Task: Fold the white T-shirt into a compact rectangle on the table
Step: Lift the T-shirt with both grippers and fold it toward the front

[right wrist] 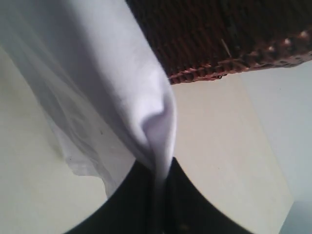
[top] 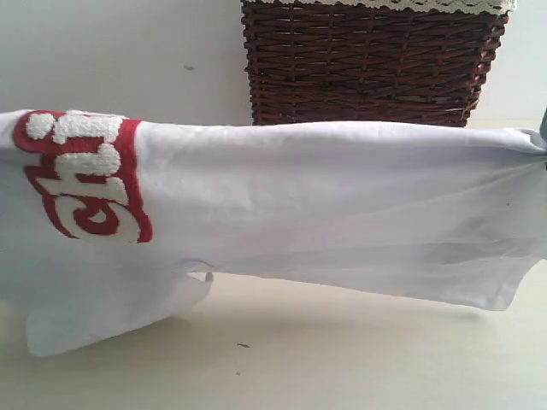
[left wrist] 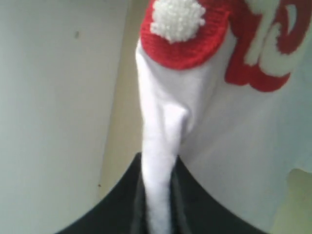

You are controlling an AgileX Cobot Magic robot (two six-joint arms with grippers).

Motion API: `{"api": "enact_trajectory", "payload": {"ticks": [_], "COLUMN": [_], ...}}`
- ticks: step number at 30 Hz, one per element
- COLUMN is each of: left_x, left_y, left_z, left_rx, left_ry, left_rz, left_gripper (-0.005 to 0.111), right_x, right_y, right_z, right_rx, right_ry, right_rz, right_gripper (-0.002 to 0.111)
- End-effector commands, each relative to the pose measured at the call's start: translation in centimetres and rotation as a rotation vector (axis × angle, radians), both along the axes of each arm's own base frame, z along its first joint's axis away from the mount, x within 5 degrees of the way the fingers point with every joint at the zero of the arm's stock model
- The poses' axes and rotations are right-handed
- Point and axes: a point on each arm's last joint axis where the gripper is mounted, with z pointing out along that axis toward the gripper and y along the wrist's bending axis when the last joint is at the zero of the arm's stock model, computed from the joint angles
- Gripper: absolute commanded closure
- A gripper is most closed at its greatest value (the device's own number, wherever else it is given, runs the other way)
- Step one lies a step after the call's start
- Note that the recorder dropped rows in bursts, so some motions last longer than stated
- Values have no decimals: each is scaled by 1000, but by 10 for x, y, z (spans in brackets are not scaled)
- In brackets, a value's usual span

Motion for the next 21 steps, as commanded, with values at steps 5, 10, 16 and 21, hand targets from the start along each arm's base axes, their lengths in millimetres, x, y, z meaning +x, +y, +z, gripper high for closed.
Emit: {"api": "enact_trajectory", "payload": {"ticks": [5, 10, 16, 21], "left_x": [-65, -126, -99, -12], "left_y": [17, 48, 28, -31], "left_z": [37, 84, 79, -19], "left_rx": [-20, -109, 11, 263], "left_ry": [-112, -121, 13, 307], "left_rz": [-87, -139, -157, -72], "left_gripper": [107, 107, 107, 107], "right_x": [-62, -108, -101, -37], "right_y": [-3, -15, -10, 20], "right_z": [20, 27, 35, -10], "right_rx": [-29, 82, 114, 12], "right_ry": [-3, 1, -31, 138], "right_rz": [-20, -112, -109, -83], "right_gripper": [108, 108, 108, 108]}}
